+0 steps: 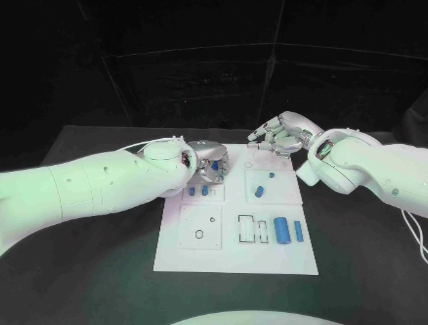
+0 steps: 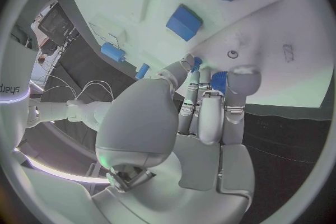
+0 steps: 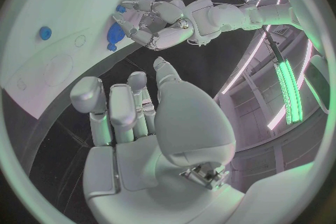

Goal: Assemble the parts on the task board

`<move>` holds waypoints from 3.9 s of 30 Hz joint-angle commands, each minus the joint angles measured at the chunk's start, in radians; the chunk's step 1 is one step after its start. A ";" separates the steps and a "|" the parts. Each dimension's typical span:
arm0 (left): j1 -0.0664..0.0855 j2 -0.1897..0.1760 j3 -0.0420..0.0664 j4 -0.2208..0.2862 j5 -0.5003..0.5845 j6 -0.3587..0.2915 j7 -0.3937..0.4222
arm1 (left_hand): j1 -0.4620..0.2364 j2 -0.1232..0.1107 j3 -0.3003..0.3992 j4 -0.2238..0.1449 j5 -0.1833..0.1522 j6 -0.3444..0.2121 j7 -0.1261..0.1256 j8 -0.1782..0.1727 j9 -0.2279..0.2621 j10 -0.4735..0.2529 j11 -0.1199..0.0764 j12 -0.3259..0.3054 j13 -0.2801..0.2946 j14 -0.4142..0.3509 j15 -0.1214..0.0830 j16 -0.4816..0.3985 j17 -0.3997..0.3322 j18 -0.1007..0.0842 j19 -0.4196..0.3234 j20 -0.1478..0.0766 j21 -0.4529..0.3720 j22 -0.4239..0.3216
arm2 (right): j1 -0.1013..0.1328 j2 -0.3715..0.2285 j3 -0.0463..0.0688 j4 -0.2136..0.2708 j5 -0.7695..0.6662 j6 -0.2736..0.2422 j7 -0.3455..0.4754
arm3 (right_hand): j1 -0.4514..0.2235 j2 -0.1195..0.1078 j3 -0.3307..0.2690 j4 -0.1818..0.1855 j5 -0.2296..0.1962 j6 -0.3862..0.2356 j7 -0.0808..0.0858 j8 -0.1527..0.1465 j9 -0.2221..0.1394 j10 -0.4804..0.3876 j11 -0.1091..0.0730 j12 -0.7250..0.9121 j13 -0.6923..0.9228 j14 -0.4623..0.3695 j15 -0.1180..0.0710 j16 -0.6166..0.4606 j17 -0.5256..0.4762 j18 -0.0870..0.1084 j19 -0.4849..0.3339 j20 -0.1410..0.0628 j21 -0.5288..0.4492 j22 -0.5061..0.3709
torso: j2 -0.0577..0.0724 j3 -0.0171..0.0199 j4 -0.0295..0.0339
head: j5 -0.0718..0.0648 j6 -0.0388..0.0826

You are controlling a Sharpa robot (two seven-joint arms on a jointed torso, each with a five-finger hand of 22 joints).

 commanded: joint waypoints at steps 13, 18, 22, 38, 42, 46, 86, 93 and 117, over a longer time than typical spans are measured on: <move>-0.001 0.008 -0.001 -0.008 -0.009 0.048 -0.029 | 0.012 0.036 0.061 -0.011 -0.015 0.056 -0.013 -0.008 0.005 0.088 -0.020 0.000 -0.016 0.023 -0.012 0.018 0.010 -0.024 0.022 -0.010 0.086 0.081 | 0.002 0.002 0.001 0.001 -0.001 -0.005 0.010 | 0.001 0.011 -0.005 0.000 0.006 -0.010 0.000 0.005 -0.001 -0.006 0.001 0.000 0.000 0.002 -0.004 -0.004 0.002 0.020 -0.003 0.000 -0.007 -0.001 | 0.000 -0.0006 -0.0003 | -0.002 -0.006; -0.002 0.008 0.000 -0.008 -0.009 0.046 -0.029 | 0.027 0.046 0.091 -0.029 -0.017 0.093 -0.020 -0.006 0.010 0.143 -0.033 -0.001 -0.018 0.025 -0.023 0.022 0.011 -0.029 0.027 -0.021 0.114 0.109 | 0.002 0.002 0.001 0.001 -0.001 -0.006 0.010 | 0.001 0.011 -0.005 0.000 0.007 -0.010 0.000 0.005 -0.001 -0.006 0.001 0.001 0.000 0.002 -0.004 -0.004 0.002 0.020 -0.003 0.000 -0.007 -0.001 | 0.000 -0.0005 -0.0004 | -0.001 -0.007; -0.002 0.003 0.000 -0.006 -0.009 0.015 -0.016 | 0.027 0.046 0.111 -0.043 -0.018 0.110 -0.021 -0.016 0.011 0.174 -0.037 -0.016 -0.022 0.027 -0.028 0.025 0.013 -0.033 0.029 -0.026 0.132 0.128 | 0.002 0.002 0.001 0.001 -0.001 -0.006 0.010 | 0.001 0.012 -0.005 0.000 0.007 -0.009 0.000 0.005 -0.001 -0.006 0.001 0.001 0.000 0.002 -0.004 -0.005 0.002 0.020 -0.003 0.000 -0.008 -0.001 | 0.000 -0.0006 0.0011 | -0.003 -0.006; -0.002 -0.079 0.034 0.077 0.029 -0.084 0.040 | 0.015 0.033 0.144 -0.066 -0.016 0.114 -0.015 -0.048 0.007 0.190 -0.032 -0.058 -0.033 0.029 -0.025 0.027 0.010 -0.035 0.026 -0.026 0.144 0.144 | 0.002 0.001 0.001 -0.001 -0.001 -0.006 0.012 | 0.001 0.012 -0.005 0.000 0.007 -0.009 0.000 0.005 -0.001 -0.006 0.001 0.001 0.000 0.002 -0.004 -0.005 0.002 0.020 -0.003 0.000 -0.008 -0.001 | -0.001 -0.0004 0.0025 | 0.000 0.007; -0.002 -0.108 0.043 0.098 0.036 -0.077 0.038 | 0.011 0.031 0.146 -0.067 -0.017 0.114 -0.014 -0.052 0.007 0.191 -0.031 -0.063 -0.034 0.029 -0.024 0.026 0.008 -0.035 0.026 -0.026 0.144 0.145 | 0.002 0.000 0.001 -0.002 -0.001 -0.006 0.012 | 0.001 0.012 -0.005 0.000 0.007 -0.009 0.000 0.005 -0.001 -0.006 0.001 0.001 0.000 0.002 -0.004 -0.005 0.002 0.020 -0.003 0.000 -0.008 -0.001 | -0.001 -0.0005 0.0019 | 0.000 0.011; -0.001 -0.150 0.048 0.122 0.049 -0.066 0.033 | 0.006 0.028 0.147 -0.066 -0.017 0.116 -0.014 -0.055 0.007 0.193 -0.031 -0.067 -0.035 0.028 -0.023 0.026 0.006 -0.035 0.025 -0.025 0.145 0.146 | 0.002 -0.003 0.001 -0.002 -0.001 -0.006 0.012 | 0.001 0.012 -0.005 0.000 0.007 -0.009 0.000 0.005 -0.001 -0.006 0.001 0.001 0.000 0.002 -0.004 -0.005 0.002 0.020 -0.003 0.000 -0.008 -0.001 | 0.000 -0.0007 0.0021 | 0.001 0.011; -0.006 -0.176 0.048 0.094 0.056 -0.001 0.029 | -0.011 0.019 0.146 -0.064 -0.017 0.121 -0.016 -0.064 0.007 0.201 -0.031 -0.081 -0.038 0.027 -0.023 0.023 -0.001 -0.035 0.024 -0.024 0.149 0.153 | 0.001 -0.002 0.001 -0.001 -0.001 -0.007 0.013 | 0.001 0.012 -0.005 0.000 0.007 -0.009 0.000 0.005 -0.001 -0.006 0.001 0.001 0.000 0.002 -0.004 -0.005 0.002 0.020 -0.003 0.000 -0.008 -0.001 | 0.001 -0.0003 -0.0007 | 0.003 0.008; -0.010 -0.165 0.048 0.084 0.056 0.007 0.030 | -0.013 0.018 0.146 -0.064 -0.017 0.121 -0.016 -0.065 0.007 0.201 -0.031 -0.083 -0.039 0.026 -0.023 0.023 -0.003 -0.035 0.024 -0.023 0.150 0.153 | 0.001 -0.001 0.001 -0.002 -0.001 -0.006 0.013 | 0.001 0.012 -0.005 0.000 0.007 -0.009 0.000 0.005 -0.001 -0.006 0.001 0.001 0.000 0.002 -0.004 -0.005 0.002 0.020 -0.003 0.000 -0.008 -0.001 | 0.001 -0.0003 -0.0006 | 0.001 0.005; -0.016 -0.152 0.047 0.067 0.056 0.056 0.026 | -0.023 0.010 0.144 -0.063 -0.018 0.116 -0.015 -0.078 0.005 0.195 -0.028 -0.100 -0.043 0.021 -0.021 0.016 -0.016 -0.033 0.018 -0.022 0.141 0.149 | 0.001 -0.001 0.001 -0.001 -0.001 -0.005 0.014 | 0.001 0.012 -0.005 0.000 0.007 -0.009 0.000 0.005 -0.001 -0.006 0.001 0.001 0.000 0.002 -0.004 -0.005 0.002 0.020 -0.003 0.000 -0.008 -0.001 | 0.000 -0.0001 -0.0007 | 0.001 -0.001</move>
